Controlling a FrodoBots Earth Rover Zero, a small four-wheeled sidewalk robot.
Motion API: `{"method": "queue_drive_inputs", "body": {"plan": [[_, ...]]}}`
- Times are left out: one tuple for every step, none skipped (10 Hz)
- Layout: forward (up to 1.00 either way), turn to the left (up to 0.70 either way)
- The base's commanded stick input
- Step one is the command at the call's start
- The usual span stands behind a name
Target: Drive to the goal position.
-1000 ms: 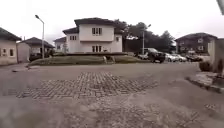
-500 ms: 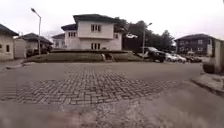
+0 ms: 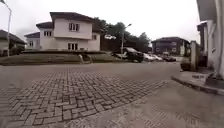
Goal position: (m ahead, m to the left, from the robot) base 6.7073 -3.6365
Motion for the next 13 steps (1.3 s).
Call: {"method": "queue_drive_inputs", "body": {"plan": [[0.7,0.0],[0.7,0.0],[0.7,0.0],[0.7,0.0],[0.7,0.0],[0.7,0.0],[0.7,0.0],[0.7,0.0],[0.7,0.0],[0.7,0.0],[0.7,0.0],[0.7,-0.03],[0.7,-0.23]]}}
